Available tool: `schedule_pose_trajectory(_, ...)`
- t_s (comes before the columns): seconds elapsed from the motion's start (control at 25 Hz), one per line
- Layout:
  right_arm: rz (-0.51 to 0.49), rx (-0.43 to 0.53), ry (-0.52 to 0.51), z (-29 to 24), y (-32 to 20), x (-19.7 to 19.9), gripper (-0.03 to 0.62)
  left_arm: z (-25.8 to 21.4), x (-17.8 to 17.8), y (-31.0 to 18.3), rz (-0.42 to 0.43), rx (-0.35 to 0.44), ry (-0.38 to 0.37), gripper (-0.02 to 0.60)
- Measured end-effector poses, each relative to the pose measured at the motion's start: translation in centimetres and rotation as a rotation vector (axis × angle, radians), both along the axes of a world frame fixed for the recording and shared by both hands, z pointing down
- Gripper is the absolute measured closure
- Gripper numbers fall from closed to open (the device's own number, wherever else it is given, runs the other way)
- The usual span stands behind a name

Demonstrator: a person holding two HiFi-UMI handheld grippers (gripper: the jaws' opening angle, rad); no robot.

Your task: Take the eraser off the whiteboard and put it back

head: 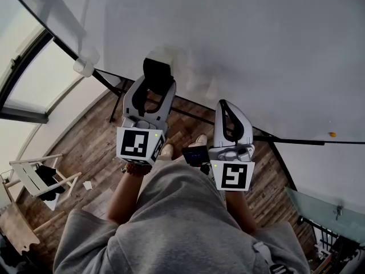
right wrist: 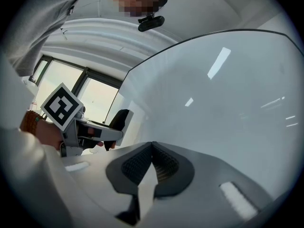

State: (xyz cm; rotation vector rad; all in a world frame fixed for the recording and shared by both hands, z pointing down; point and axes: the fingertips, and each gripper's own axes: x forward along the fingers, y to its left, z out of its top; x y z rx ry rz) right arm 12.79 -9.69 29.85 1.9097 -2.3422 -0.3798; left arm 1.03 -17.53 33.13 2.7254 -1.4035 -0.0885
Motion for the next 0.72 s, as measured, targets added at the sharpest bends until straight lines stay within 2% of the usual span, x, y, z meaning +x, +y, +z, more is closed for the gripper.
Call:
schedule_pose_trajectory(0.24,-0.023,-0.007,0.008,0.4,0.0,-2.3,0.582,0.5,-2.3,0.5,-0.013,-0.008,0.002,0.345)
schedule_pose_trajectory(0.72,-0.069,-0.019,-0.001,1.1,-0.8,-4.5,0.582,1.4,-4.8,0.9,-0.038,-0.015,-0.013,0.345)
